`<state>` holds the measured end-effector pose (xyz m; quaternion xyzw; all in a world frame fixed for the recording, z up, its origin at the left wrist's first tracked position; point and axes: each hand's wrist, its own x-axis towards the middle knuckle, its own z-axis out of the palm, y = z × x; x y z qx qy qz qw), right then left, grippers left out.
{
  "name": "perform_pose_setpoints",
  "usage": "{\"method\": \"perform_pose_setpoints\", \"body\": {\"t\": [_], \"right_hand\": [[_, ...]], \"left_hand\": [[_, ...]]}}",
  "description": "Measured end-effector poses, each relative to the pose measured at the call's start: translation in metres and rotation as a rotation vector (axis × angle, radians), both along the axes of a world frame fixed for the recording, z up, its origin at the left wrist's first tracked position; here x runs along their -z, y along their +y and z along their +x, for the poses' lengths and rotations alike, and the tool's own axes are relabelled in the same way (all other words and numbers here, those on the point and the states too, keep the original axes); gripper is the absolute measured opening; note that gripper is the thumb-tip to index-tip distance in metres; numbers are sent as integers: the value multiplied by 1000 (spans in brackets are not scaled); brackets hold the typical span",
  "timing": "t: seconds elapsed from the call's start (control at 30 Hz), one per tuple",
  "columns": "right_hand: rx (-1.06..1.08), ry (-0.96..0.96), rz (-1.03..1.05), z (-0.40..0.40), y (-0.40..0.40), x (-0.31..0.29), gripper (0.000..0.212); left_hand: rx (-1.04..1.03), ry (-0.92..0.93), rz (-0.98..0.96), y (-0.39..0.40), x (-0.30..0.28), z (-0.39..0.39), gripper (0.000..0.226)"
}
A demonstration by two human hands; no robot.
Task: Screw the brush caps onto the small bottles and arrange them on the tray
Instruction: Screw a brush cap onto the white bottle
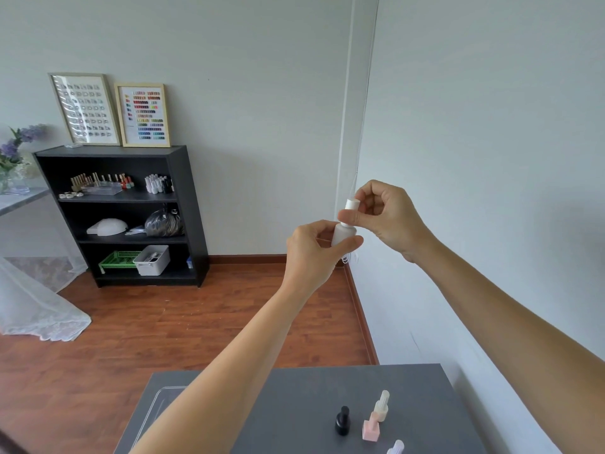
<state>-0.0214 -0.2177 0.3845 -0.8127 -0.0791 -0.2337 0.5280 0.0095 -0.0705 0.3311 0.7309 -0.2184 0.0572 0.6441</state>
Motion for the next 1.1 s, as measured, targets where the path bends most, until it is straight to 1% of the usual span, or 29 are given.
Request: {"method": "perform_pose_setpoints", "body": {"t": [0.07, 0.1, 0.17, 0.23, 0.33, 0.37, 0.47, 0.53, 0.63, 0.7, 0.9, 1.1], "right_hand": [[-13, 24, -51, 0, -2, 1, 49], [-58, 47, -51, 0, -4, 1, 47], [-171, 83, -14, -2, -6, 1, 36], [-229, 68, 32, -4, -7, 1, 31], [-135, 14, 97, -3, -5, 2, 22], [-87, 4, 104, -2, -3, 2, 23], [-1, -30, 60, -2, -1, 5, 38], [-46, -24, 60, -3, -2, 6, 38], [-165, 40, 43, -6, -8, 4, 32], [-198, 57, 44, -7, -10, 4, 30], [-60, -4, 60, -5, -1, 6, 14], [83, -42, 51, -6, 2, 17, 13]], "left_hand": [[6, 13, 0, 2, 1, 1, 21], [9, 20, 2, 3, 1, 2, 21], [15, 27, 10, 5, 2, 2, 21], [21, 23, 25, 5, 2, 3, 21], [19, 12, 30, 2, 2, 3, 23], [16, 6, 32, 2, 3, 2, 24], [26, 0, 28, 0, 4, 2, 24], [42, 14, 17, 0, 4, 3, 24], [61, 34, 12, 3, 4, 5, 25], [65, 33, 16, 3, 5, 5, 25], [16, 3, 11, -5, 8, 1, 23], [-70, -60, 47, -13, 16, -4, 21]]}}
